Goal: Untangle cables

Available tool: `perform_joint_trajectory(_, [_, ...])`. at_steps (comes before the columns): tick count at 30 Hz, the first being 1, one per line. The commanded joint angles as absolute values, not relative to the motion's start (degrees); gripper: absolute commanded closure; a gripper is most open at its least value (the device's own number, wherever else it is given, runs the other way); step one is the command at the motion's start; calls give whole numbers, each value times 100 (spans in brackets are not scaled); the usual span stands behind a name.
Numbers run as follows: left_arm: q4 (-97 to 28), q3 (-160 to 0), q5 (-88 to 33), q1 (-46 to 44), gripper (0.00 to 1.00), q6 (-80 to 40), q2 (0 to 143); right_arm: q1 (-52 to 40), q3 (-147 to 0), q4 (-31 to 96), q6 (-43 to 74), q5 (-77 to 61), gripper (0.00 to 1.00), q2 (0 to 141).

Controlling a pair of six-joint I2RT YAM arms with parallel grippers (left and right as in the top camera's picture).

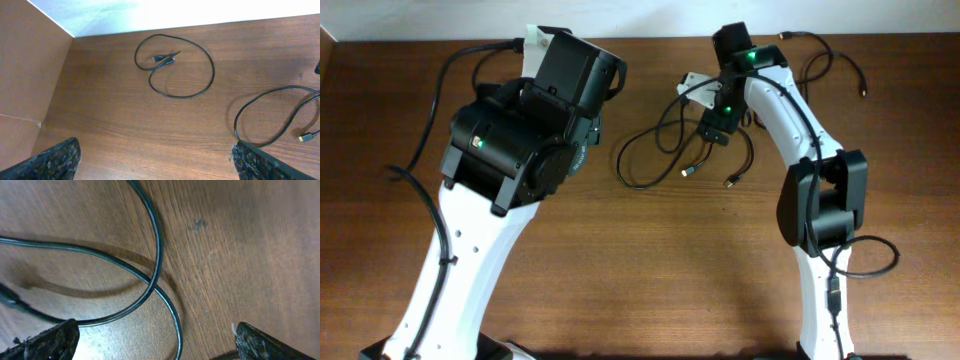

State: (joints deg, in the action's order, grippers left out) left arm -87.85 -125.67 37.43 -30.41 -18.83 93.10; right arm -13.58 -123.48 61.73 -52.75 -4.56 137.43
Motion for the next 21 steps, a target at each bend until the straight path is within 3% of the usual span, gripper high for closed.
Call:
perform_joint_trajectory(1, [-8799, -12560, 3699, -3037, 1, -1813, 9255, -1310, -12300, 6121, -5315, -596, 1, 14101])
perform_joint_trajectory(15, [-8799, -12560, 3701, -3037, 1, -1813, 9255, -1553, -12300, 5970, -5312, -972, 1, 14376])
perform_joint_trajectory(17, [-8805, -12560, 3699, -3037, 1, -1813, 9255, -1610, -12300, 5920, -5290, -989, 53, 14376])
perform_joint_trajectory(18, [-8816, -12560, 3701, -3037, 1, -1813, 9255, -1625, -12300, 5913, -5290, -991, 60, 14376])
perform_joint_trajectory(20, [-8827, -12560, 3701, -3037, 1, -1811, 9255, -1653, -12300, 5916, -5286, -991, 96, 14379])
perform_joint_trajectory(21, [-8842, -12560, 3704, -3037, 1, -1811, 9255, -1653, -12300, 5916, -5249, -989, 96, 14379])
